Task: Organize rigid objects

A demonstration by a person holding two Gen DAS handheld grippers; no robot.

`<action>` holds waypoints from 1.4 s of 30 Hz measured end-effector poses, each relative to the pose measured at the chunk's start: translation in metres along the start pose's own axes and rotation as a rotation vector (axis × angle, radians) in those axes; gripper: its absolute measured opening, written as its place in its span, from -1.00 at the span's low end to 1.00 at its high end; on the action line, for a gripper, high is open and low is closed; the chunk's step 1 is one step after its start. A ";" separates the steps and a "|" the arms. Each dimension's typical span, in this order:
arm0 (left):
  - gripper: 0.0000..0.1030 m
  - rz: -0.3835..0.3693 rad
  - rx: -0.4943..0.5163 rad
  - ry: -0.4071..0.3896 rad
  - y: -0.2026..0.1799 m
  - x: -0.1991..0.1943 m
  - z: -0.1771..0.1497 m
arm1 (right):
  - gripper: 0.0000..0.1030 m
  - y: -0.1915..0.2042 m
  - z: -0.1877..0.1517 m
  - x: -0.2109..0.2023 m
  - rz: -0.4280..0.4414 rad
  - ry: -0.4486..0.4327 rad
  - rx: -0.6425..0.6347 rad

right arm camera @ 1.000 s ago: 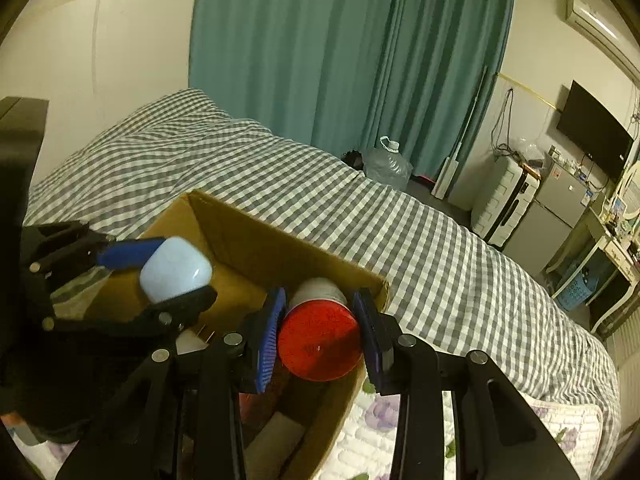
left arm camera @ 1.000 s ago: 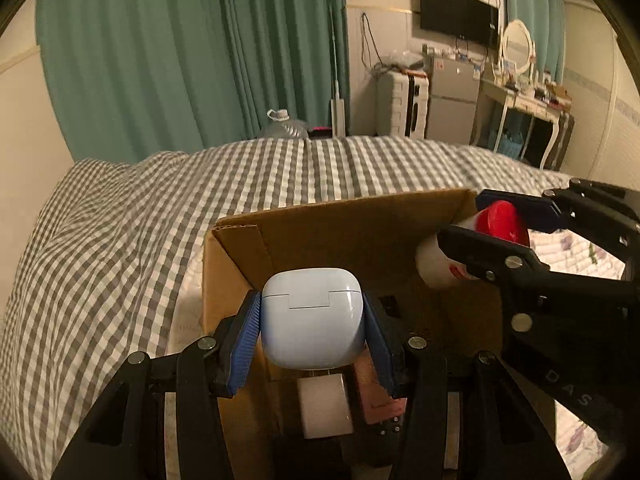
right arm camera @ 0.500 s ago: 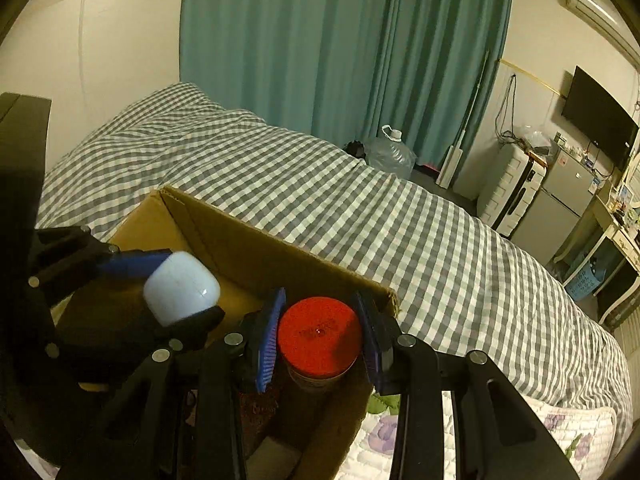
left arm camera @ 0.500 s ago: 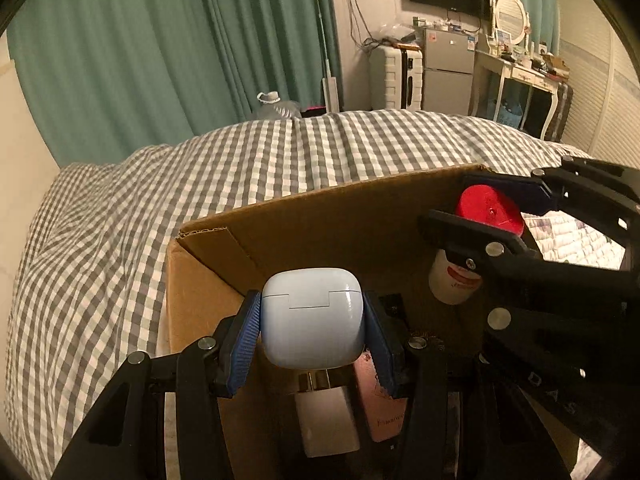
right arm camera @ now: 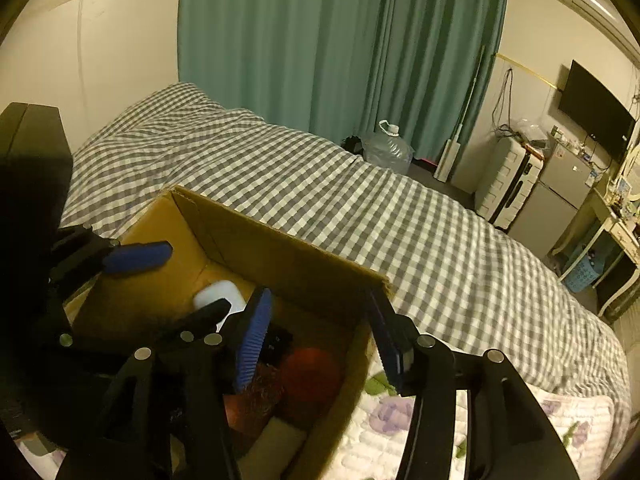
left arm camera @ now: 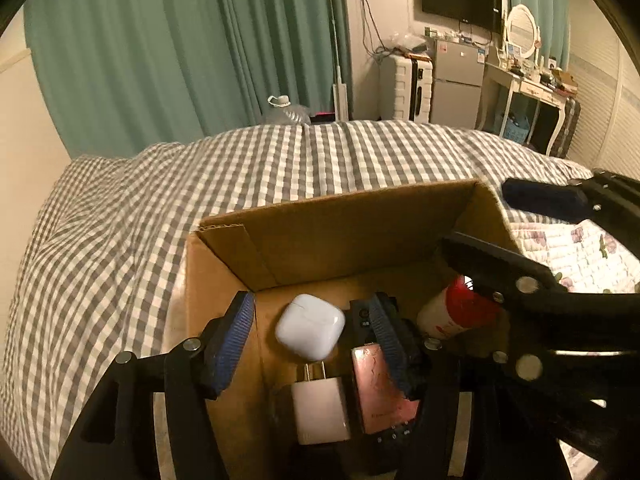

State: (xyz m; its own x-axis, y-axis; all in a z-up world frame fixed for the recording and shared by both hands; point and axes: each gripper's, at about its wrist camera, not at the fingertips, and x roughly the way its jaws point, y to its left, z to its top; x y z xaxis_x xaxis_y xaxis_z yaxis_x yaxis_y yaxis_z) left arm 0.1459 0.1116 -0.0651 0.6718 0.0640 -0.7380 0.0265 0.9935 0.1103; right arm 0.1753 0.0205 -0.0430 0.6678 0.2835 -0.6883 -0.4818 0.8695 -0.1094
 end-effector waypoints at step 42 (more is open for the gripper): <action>0.46 0.060 -0.087 -0.557 -0.017 -0.285 -0.088 | 1.00 0.008 -0.084 -0.314 -0.241 -0.409 0.274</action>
State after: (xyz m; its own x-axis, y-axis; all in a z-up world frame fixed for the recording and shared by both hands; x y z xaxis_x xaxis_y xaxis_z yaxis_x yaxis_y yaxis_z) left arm -0.1107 0.0848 0.0849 0.9600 0.0852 -0.2667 -0.0692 0.9952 0.0688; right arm -0.0858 -0.0954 0.1122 0.9334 0.1500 -0.3260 -0.1591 0.9873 -0.0015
